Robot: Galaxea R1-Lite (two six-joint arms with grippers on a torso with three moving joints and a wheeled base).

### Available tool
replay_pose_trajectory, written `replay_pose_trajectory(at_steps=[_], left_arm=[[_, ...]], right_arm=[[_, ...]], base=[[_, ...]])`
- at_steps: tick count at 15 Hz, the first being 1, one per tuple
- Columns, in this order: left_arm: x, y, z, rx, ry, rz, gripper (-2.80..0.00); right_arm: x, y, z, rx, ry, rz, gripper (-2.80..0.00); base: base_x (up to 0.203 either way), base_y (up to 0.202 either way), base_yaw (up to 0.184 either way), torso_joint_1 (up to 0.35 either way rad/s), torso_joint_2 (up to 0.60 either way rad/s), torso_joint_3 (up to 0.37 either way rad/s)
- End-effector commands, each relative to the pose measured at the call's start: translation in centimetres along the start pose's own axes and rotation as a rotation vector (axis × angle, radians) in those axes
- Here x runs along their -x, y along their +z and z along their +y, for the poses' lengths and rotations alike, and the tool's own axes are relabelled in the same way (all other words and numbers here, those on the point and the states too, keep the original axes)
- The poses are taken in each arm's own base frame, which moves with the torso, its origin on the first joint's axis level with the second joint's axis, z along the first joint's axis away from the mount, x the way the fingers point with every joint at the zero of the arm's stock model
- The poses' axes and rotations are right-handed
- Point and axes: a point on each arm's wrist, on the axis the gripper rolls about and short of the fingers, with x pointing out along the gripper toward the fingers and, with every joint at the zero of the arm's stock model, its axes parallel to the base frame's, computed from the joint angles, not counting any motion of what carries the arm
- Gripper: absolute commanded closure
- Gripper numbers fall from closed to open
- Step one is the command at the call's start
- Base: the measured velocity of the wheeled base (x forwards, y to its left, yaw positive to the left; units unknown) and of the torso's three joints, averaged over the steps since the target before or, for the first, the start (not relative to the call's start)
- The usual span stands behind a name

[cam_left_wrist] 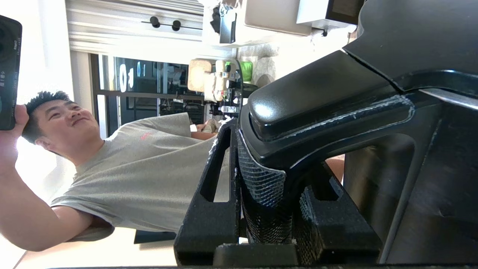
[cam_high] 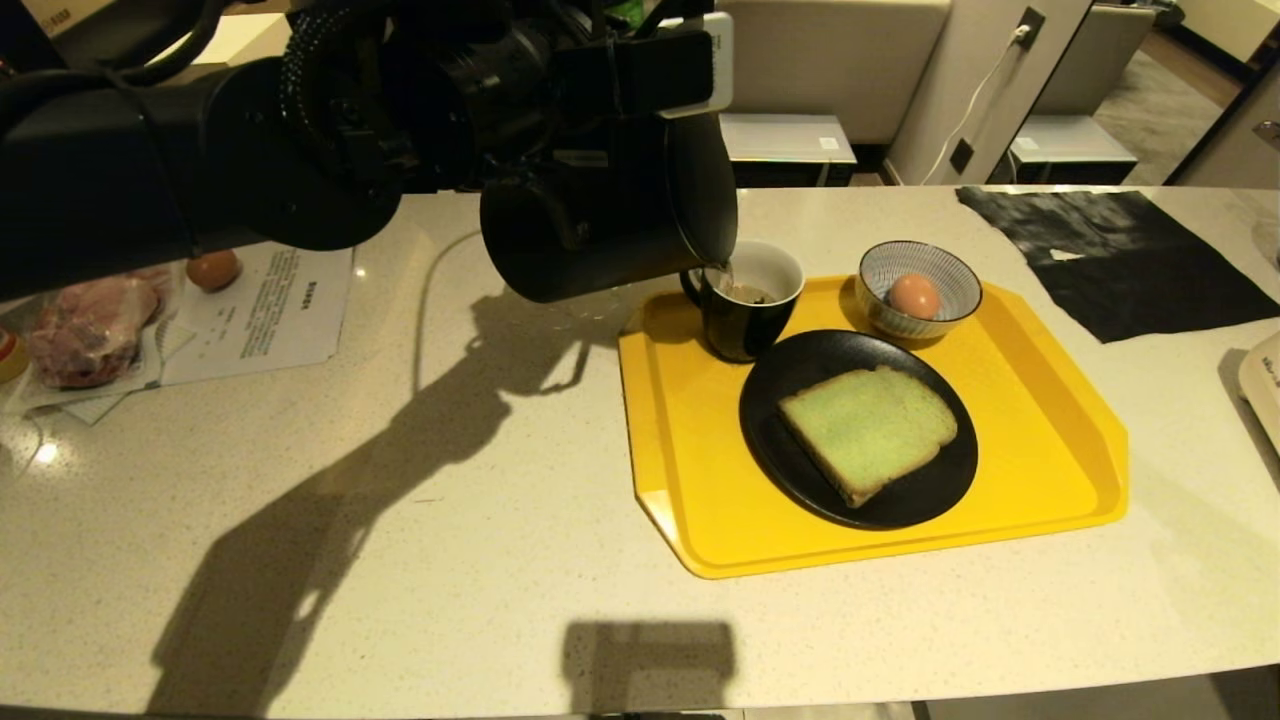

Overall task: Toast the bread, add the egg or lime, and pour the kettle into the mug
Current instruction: Pour water into a cup

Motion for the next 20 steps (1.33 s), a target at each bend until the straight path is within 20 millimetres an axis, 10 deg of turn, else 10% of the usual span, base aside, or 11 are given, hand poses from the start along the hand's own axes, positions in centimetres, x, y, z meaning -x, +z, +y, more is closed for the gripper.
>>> replay_pose_trajectory(at_steps=[1, 20], left_arm=[[-0.01, -0.05, 0.03, -0.008, 0.002, 0.003, 0.00], [0.11, -0.35, 0.36, -0.007, 0.012, 0.011, 0.00]], right_arm=[[-0.18, -0.77, 0.01, 0.000, 0.001, 0.028, 0.00], [-0.18, -0.77, 0.01, 0.000, 0.001, 0.028, 0.00]], base=[[0.000, 0.000, 0.000, 0.000, 0.00, 0.000], [0.000, 0.000, 0.000, 0.000, 0.00, 0.000]])
